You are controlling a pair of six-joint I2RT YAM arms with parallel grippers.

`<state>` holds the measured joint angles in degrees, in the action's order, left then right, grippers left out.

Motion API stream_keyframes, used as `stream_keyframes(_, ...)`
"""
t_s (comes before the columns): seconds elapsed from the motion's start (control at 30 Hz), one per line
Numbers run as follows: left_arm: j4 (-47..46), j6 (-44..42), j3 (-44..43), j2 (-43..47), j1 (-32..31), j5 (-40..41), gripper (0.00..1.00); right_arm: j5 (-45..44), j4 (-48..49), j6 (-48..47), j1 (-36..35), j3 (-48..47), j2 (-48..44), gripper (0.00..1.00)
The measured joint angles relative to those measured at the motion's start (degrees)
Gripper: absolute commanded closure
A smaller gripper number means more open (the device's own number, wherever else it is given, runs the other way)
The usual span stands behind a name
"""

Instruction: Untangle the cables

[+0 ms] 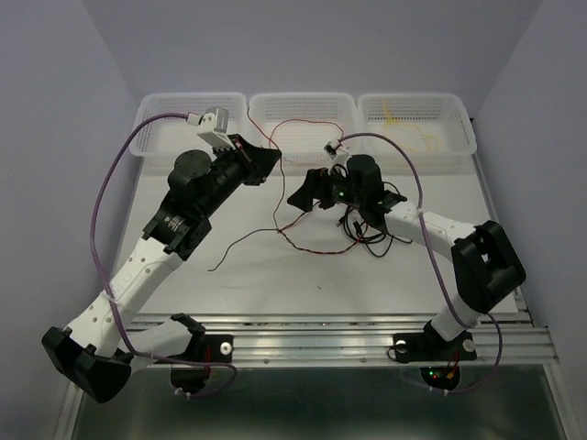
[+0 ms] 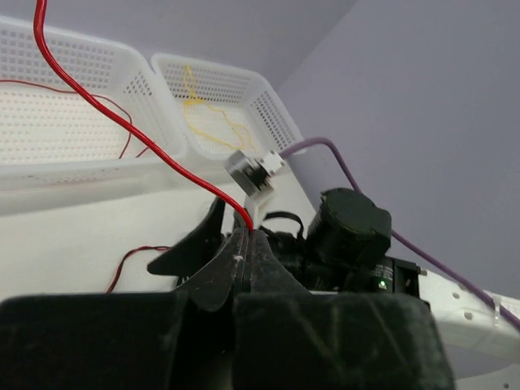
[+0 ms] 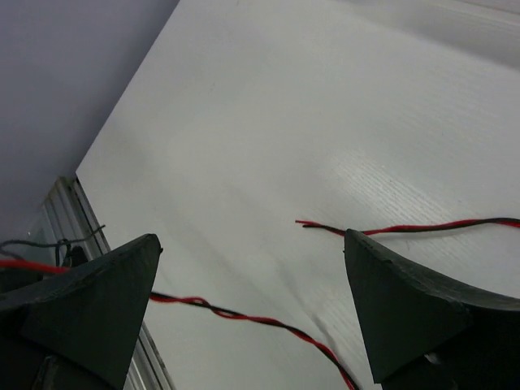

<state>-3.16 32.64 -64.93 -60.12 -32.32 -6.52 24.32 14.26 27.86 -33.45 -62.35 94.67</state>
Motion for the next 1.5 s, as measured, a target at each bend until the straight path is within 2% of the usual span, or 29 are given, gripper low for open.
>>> stream_keyframes(0.2, 0.31, 0.57, -1.75, -0.13, -0.26, 2.16, 1.00, 3.80, 2.12, -9.77, 0.00, 9.70, -12.09, 0.00)
stream_keyframes(0.33, 0.70, 0.87, -1.97, -0.22, -0.48, 2.78, 1.00, 8.00, 6.58, -11.43, -0.20, 12.00, -17.20, 0.00)
stream_keyframes(0.5, 0.87, 1.31, -2.62, -1.46, -1.90, 3.76, 1.00, 10.21, 13.75, -10.75, -1.70, 11.54, -16.35, 0.00)
stream_keyframes(0.83, 0.96, 1.99, -3.69, -4.28, -4.22, 6.45, 1.00, 8.63, 22.25, -6.40, -5.27, 6.54, -9.88, 0.01)
stream_keyframes(0.87, 0.96, 2.16, -3.80, -4.48, -4.39, 6.73, 1.00, 8.11, 22.80, -5.77, -5.42, 6.08, -9.55, 0.24)
stream_keyframes(0.93, 0.98, 2.34, -4.09, -5.09, -4.74, 7.13, 1.00, 6.84, 23.98, -5.07, -5.68, 5.11, -8.74, 0.60)
stream_keyframes(0.97, 0.98, 2.36, -4.24, -5.49, -4.98, 7.19, 1.00, 6.19, 24.04, -4.50, -5.70, 4.68, -8.46, 0.99)
stream_keyframes(1.1, 0.85, 2.38, -4.39, -6.14, -5.62, 7.45, 1.00, 1.42, 22.95, -2.58, -6.01, 2.71, -7.08, 0.99)
stream_keyframes(1.13, 0.90, 2.34, -4.48, -6.14, -5.60, 7.43, 0.97, 0.04, 22.16, -2.56, -6.01, 2.54, -6.99, 0.99)
stream_keyframes(1.17, 1.01, 2.34, -4.50, -6.12, -5.60, 7.43, 0.84, -0.81, 21.75, -2.58, -6.01, 2.47, -6.99, 0.99)
stream_keyframes(1.2, 1.07, 2.29, -4.55, -6.12, -5.60, 7.41, 0.65, -1.60, 21.55, -2.60, -6.01, 2.45, -6.99, 0.99)
stream_keyframes(1.23, 1.29, 1.95, -4.61, -6.14, -5.60, 7.43, 0.36, -2.60, 21.20, -2.60, -6.01, 2.43, -7.04, 0.99)
stream_keyframes(1.33, 4.52, 0.79, -5.86, -6.14, -5.62, 7.23, 0.20, -6.56, 18.58, -2.82, -6.01, 2.38, -7.23, 0.99)
stream_keyframes(1.37, 5.40, 0.55, -6.01, -6.08, -5.62, 7.15, 0.02, -8.48, 16.65, -3.08, -6.01, 2.08, -7.34, 0.99)
stream_keyframes(1.5, 10.23, -1.49, -4.20, -4.74, -5.60, 6.23, 0.01, -14.51, 9.11, -5.07, -6.01, -0.50, -7.78, 0.99)
